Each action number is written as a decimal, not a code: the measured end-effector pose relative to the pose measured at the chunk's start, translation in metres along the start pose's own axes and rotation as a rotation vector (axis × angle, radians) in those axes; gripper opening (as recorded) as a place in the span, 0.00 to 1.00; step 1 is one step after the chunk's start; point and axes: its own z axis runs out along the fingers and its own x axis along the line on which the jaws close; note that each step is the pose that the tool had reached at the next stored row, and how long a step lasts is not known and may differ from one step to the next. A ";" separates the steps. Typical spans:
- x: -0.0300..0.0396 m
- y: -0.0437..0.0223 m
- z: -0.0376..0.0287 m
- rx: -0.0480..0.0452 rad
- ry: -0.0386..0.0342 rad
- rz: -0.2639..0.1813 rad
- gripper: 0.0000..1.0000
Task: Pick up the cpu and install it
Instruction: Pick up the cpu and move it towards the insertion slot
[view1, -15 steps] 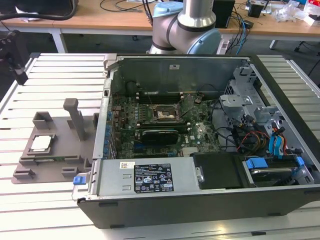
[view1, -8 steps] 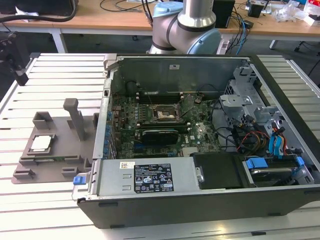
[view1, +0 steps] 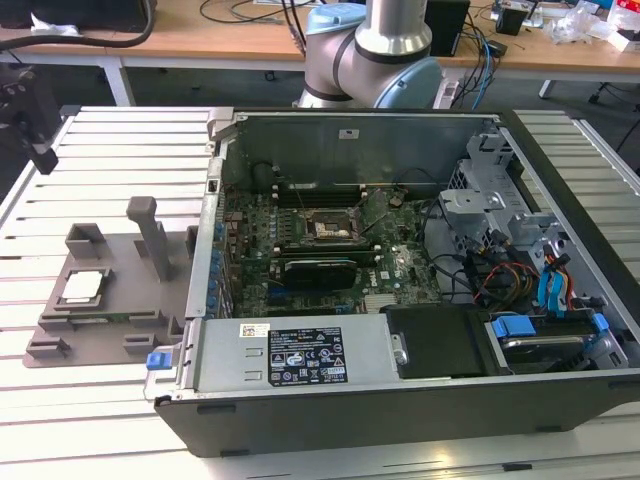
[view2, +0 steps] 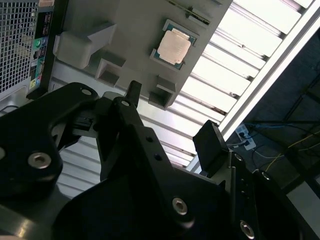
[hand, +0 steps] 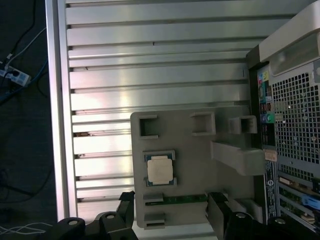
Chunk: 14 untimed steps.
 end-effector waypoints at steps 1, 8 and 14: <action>0.0000 0.0000 0.0007 0.0000 0.0000 0.000 0.69; 0.0001 -0.0001 0.0043 0.0000 0.0000 0.000 0.69; 0.0002 -0.0002 0.0068 0.0000 0.0000 0.000 0.69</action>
